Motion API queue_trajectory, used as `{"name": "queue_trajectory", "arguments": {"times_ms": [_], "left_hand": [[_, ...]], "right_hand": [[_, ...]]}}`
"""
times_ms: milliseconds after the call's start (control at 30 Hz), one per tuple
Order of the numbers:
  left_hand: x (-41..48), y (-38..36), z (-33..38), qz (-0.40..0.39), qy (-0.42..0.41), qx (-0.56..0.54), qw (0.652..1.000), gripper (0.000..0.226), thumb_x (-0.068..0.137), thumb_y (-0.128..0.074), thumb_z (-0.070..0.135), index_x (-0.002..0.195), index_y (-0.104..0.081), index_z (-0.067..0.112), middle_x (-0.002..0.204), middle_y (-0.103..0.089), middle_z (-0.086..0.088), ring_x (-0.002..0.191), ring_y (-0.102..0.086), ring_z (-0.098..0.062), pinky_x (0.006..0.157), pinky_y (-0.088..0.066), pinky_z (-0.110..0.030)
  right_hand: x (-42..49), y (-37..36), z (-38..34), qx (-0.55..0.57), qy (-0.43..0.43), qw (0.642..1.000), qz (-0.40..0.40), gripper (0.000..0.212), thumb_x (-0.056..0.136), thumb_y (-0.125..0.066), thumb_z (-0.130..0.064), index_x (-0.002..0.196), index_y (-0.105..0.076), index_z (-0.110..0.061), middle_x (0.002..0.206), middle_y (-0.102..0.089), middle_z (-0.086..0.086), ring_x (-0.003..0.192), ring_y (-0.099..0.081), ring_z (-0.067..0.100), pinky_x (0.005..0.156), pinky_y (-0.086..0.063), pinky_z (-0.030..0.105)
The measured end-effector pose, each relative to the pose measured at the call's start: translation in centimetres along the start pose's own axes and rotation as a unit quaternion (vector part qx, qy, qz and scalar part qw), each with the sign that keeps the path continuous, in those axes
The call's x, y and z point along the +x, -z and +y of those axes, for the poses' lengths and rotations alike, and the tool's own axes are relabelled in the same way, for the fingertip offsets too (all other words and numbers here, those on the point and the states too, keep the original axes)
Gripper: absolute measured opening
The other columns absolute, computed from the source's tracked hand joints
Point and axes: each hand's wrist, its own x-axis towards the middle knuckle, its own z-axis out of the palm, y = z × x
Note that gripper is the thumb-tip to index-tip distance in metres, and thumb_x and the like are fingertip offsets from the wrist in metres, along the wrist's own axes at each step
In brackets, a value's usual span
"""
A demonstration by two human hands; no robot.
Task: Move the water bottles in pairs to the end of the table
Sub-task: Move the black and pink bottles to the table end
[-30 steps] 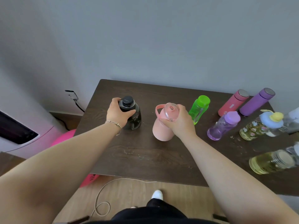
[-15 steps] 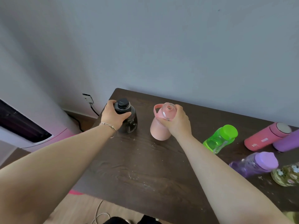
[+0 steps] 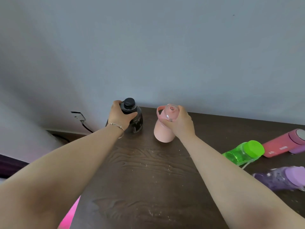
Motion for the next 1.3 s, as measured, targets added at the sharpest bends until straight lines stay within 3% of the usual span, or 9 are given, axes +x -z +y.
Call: {"name": "queue_trajectory", "arguments": {"times_ms": [100,300,467,600,800,1100,1233,1300], "left_hand": [[2.8,-0.4,0.0,-0.010,-0.010,0.002,1.000,0.069,0.080,-0.086,0.026,0.136,-0.048,0.013,0.133,-0.061,-0.005,0.114,-0.060,-0.027,0.091,-0.044,-0.031],[6.7,-1.0,-0.3,-0.025,-0.018,0.005,1.000,0.066,0.080,-0.086,0.022,0.134,-0.049,0.011,0.128,-0.063,-0.006,0.101,-0.054,-0.021,0.087,-0.042,-0.030],[8.4,-1.3,-1.2,-0.021,-0.011,0.015,1.000,0.071,0.078,-0.088,0.026,0.135,-0.049,0.011,0.133,-0.062,-0.009,0.120,-0.060,-0.030,0.092,-0.043,-0.031],[9.1,-1.3,-0.9,-0.039,-0.019,0.018,0.999,0.070,0.078,-0.087,0.025,0.135,-0.049,0.011,0.131,-0.063,-0.008,0.118,-0.061,-0.029,0.089,-0.043,-0.030],[9.5,-1.3,-0.7,-0.062,-0.032,0.049,0.996,0.072,0.076,-0.087,0.027,0.135,-0.048,0.013,0.132,-0.061,-0.007,0.119,-0.061,-0.030,0.089,-0.044,-0.031],[9.4,-0.8,-0.3,-0.093,-0.071,0.167,0.979,0.077,0.084,-0.081,0.036,0.142,-0.040,0.007,0.142,-0.048,-0.017,0.125,-0.055,-0.042,0.106,-0.048,-0.049],[9.2,-0.2,0.2,-0.096,-0.133,0.294,0.942,0.086,0.088,-0.075,0.042,0.156,-0.029,0.014,0.156,-0.036,-0.011,0.145,-0.036,-0.036,0.111,-0.044,-0.055],[8.9,0.1,0.5,-0.094,-0.176,0.342,0.918,0.091,0.090,-0.072,0.043,0.160,-0.021,0.017,0.164,-0.027,-0.011,0.154,-0.025,-0.035,0.120,-0.035,-0.055]], "right_hand": [[2.0,-1.7,-1.1,-0.010,0.004,1.000,0.004,0.085,0.063,-0.081,-0.061,0.131,-0.047,-0.023,0.125,-0.058,-0.006,0.113,-0.058,0.020,0.084,-0.052,0.036],[5.4,-4.3,-2.5,-0.013,0.018,1.000,0.008,0.083,0.068,-0.081,-0.058,0.132,-0.046,-0.019,0.124,-0.058,-0.003,0.113,-0.057,0.020,0.082,-0.048,0.032],[7.2,-6.2,-2.4,-0.007,0.017,1.000,-0.003,0.082,0.068,-0.082,-0.055,0.133,-0.046,-0.019,0.126,-0.058,-0.002,0.115,-0.057,0.021,0.083,-0.047,0.031],[8.0,-7.3,-2.2,-0.015,0.017,1.000,-0.010,0.092,0.065,-0.082,-0.060,0.138,-0.042,-0.019,0.132,-0.056,0.000,0.120,-0.056,0.023,0.090,-0.050,0.036],[8.8,-7.6,-2.3,-0.009,0.018,1.000,-0.014,0.087,0.068,-0.083,-0.055,0.136,-0.043,-0.018,0.132,-0.055,0.002,0.120,-0.055,0.024,0.090,-0.046,0.034],[8.6,-7.6,-2.9,-0.057,0.019,0.997,-0.042,0.096,0.075,-0.077,-0.057,0.146,-0.029,-0.013,0.141,-0.046,0.011,0.123,-0.051,0.035,0.092,-0.049,0.043],[8.2,-7.2,-3.8,-0.140,0.041,0.989,-0.033,0.105,0.077,-0.073,-0.060,0.152,-0.020,-0.009,0.145,-0.040,0.014,0.129,-0.044,0.037,0.094,-0.045,0.046],[7.8,-6.9,-4.4,-0.183,0.071,0.980,-0.034,0.100,0.080,-0.072,-0.055,0.152,-0.022,-0.006,0.146,-0.039,0.015,0.130,-0.041,0.036,0.097,-0.044,0.045]]}}
